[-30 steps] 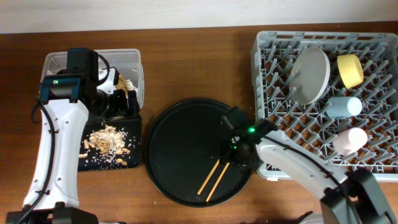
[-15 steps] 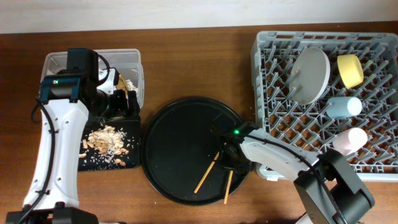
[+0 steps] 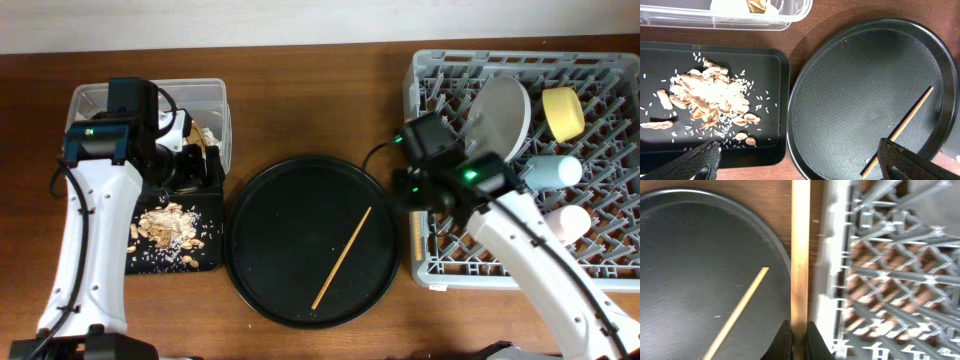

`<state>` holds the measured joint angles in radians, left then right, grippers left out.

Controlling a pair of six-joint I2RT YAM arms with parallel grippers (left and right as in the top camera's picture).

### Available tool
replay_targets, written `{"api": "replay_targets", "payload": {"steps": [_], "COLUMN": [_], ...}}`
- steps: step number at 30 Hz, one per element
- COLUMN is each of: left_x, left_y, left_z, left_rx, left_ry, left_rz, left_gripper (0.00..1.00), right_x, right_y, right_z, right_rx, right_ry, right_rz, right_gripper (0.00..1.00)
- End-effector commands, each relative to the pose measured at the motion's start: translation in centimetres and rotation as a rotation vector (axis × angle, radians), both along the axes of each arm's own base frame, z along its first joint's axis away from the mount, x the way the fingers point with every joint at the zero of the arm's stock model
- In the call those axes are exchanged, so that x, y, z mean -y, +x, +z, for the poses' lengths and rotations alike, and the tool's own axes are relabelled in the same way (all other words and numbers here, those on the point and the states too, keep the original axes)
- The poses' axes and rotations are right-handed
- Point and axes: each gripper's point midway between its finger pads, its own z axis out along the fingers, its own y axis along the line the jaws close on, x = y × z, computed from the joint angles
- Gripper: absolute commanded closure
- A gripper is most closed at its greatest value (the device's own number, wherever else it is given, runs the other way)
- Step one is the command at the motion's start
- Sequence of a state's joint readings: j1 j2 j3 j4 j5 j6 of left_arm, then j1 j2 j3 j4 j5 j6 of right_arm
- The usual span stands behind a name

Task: Sort waste into correct bins and load items into the dishwasher rack
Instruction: 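Grasp one wooden chopstick with the right gripper and place it in the rack, then reach the right gripper back to the remaining chopstick and grasp it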

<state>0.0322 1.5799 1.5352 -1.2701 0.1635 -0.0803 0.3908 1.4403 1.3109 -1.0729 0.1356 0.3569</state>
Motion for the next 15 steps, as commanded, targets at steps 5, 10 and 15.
{"api": "replay_targets", "payload": {"steps": [5,10,15], "left_x": [-0.2,-0.2,-0.2], "left_y": [0.0,-0.1,-0.1], "left_z": [0.1,0.1,0.1], "left_rx": [0.004,-0.001,-0.003], "left_ry": [0.003,0.003,0.003], "left_rz": [0.008,0.008,0.008], "left_gripper": [0.01,0.01,0.01], "right_x": [4.7,5.1,5.2], "right_y": [1.8,3.4,3.8], "right_z": [-4.6,-8.4,-5.9], "right_rx": [-0.158,-0.223,-0.182], "right_ry": [-0.041,-0.054,-0.043], "right_rz": [-0.047,-0.068,-0.073], "right_gripper": [0.96,0.94,0.65]}}
